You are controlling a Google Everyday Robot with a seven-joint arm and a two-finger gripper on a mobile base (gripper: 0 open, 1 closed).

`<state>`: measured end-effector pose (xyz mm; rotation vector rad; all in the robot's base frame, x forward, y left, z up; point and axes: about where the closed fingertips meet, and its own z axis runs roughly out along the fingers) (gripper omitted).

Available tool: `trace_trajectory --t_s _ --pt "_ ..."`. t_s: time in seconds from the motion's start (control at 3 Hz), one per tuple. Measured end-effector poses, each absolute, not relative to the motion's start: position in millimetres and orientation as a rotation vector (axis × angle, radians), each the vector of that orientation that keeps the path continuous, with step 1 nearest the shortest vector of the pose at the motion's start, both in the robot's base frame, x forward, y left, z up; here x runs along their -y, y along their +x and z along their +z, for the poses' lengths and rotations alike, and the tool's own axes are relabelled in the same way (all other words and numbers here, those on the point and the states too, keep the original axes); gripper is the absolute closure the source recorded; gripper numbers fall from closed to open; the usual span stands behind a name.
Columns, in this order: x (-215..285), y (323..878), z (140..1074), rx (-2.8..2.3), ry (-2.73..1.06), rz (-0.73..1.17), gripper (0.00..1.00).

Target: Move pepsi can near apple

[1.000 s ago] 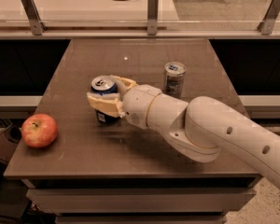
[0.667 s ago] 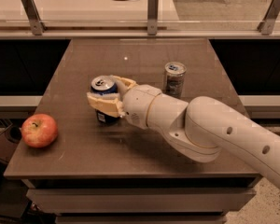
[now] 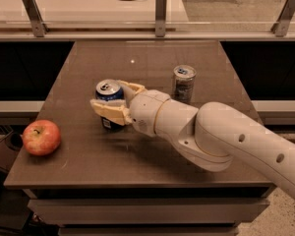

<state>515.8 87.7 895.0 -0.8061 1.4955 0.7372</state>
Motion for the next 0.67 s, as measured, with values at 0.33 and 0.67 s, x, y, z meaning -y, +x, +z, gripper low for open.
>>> trace_trajectory --t_s 0.33,0.67 --pt "-89.3 515.2 895.6 -1.494 -0.809 0.738 0.0" --pt "-89.3 515.1 895.6 -1.494 -0.809 0.738 0.0"
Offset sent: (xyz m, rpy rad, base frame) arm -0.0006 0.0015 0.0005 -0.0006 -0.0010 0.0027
